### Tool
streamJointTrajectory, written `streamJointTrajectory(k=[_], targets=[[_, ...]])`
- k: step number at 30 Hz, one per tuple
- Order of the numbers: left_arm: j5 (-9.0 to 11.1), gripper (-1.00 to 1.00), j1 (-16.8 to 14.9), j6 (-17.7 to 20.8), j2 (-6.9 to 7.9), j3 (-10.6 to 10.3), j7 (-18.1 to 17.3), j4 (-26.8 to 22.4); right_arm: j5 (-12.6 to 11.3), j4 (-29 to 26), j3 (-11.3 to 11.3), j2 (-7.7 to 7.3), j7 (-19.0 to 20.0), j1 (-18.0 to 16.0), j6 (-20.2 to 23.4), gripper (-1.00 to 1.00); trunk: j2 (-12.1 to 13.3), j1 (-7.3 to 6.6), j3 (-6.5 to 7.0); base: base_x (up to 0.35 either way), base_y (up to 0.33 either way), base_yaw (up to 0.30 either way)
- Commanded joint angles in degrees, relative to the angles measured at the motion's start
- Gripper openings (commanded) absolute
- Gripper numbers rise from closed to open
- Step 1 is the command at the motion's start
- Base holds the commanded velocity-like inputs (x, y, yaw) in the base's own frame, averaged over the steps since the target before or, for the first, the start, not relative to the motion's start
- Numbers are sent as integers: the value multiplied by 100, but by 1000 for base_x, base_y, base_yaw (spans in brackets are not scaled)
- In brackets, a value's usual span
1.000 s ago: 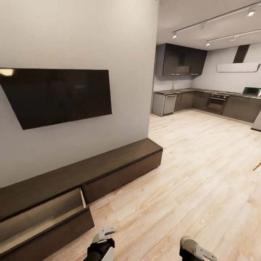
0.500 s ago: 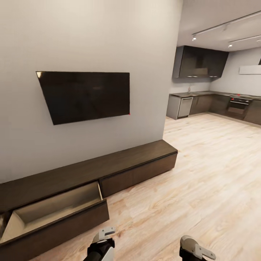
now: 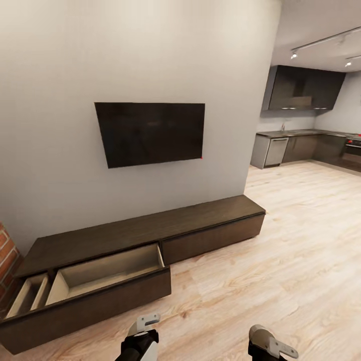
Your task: Place each of the two pumpkins and all three candles from the living room inside a cabinet in the living room (use any cabinet), then make sure every cabinet is closed, and position the cauldron so it is next to a table in the living room.
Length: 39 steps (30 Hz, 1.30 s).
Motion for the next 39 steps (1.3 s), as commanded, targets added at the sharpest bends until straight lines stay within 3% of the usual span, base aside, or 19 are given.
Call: streamJointTrajectory(k=[1, 23, 32, 39], targets=[[12, -100, -4, 27, 0, -12, 36, -6, -62, -4, 12, -2, -15, -2, -14, -100, -6, 0, -7, -19, 16, 15], [7, -100, -4, 31, 0, -17, 9, -6, -46, -4, 12, 59, -38, -2, -12, -100, -6, 0, -7, -20, 43, 1], [-14, -100, -4, 31, 0, -21, 8, -6, -46, -4, 12, 93, -38, -2, -11, -100, -6, 0, -7, 126, -35, 0], [-8, -100, -4, 28, 0, -21, 1, -6, -52, -12, 12, 94, -30, -2, -12, -100, -6, 0, 10, 78, 59, 206]])
